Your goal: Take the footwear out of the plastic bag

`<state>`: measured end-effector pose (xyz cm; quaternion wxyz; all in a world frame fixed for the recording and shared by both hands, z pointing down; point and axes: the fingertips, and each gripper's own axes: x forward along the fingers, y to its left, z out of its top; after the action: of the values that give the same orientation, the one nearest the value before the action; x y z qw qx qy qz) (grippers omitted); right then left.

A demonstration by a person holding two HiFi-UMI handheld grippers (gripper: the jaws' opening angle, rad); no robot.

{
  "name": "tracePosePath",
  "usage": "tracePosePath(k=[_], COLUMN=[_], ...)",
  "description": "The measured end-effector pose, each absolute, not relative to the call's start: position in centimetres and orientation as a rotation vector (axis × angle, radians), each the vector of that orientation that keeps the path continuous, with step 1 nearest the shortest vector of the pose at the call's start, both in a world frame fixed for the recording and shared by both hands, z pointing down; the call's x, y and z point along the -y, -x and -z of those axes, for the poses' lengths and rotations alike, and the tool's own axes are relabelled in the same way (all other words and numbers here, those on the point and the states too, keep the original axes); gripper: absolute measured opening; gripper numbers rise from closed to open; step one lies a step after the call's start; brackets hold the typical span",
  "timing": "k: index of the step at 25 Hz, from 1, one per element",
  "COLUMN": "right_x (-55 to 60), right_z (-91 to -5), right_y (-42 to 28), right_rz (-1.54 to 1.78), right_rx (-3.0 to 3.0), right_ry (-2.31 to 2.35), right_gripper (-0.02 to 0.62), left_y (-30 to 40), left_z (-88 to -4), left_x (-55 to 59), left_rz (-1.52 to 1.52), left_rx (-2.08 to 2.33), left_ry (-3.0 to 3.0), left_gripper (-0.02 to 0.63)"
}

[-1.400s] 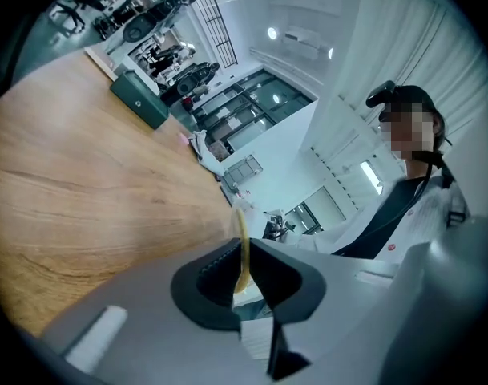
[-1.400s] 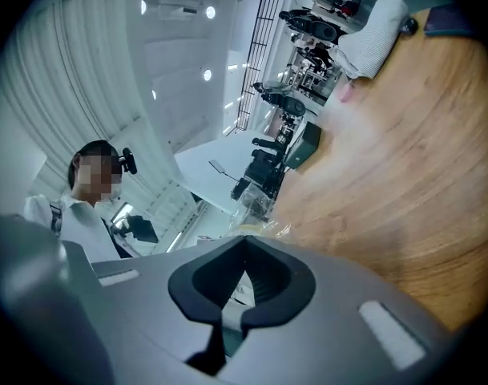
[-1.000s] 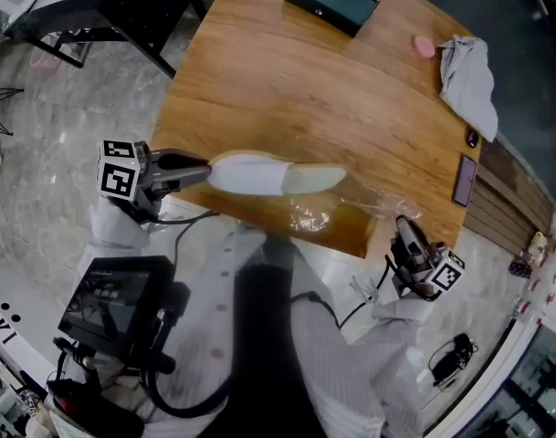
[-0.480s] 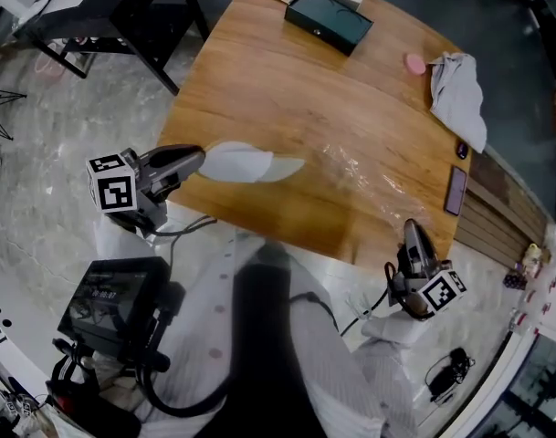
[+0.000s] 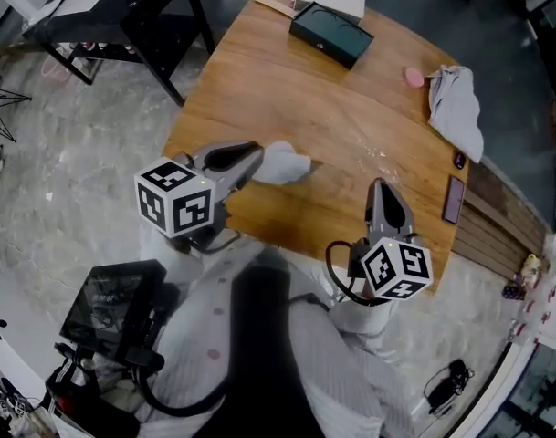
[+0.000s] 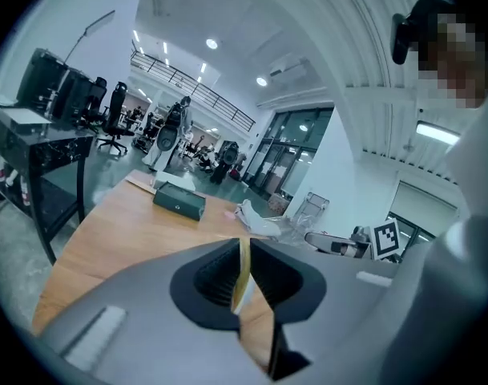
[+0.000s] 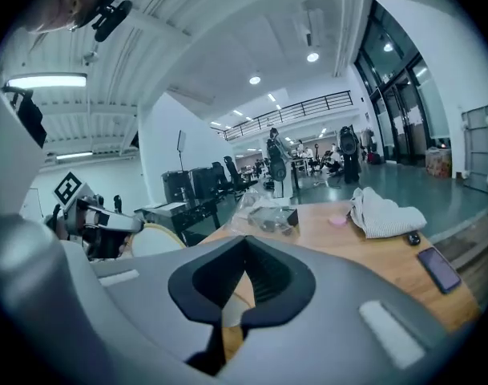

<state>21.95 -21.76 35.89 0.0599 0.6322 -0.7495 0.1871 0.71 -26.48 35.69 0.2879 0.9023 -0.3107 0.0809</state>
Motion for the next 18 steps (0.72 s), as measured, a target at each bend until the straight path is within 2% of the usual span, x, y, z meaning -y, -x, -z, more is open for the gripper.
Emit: tracePosePath(k=[18], right_x=[21.2], right_z=[-34.6], right_y=[-21.8], right_rz=[-0.454], right_rx=[2.206], right_ry=[-2.005], right_gripper=[0.012], left_y=[-2.6], left_z=[-35.2], left_x=[26.3], left_rz=[-0.29], left_rx=[0.894], left_ry=[-2.469], left_gripper=[0.037])
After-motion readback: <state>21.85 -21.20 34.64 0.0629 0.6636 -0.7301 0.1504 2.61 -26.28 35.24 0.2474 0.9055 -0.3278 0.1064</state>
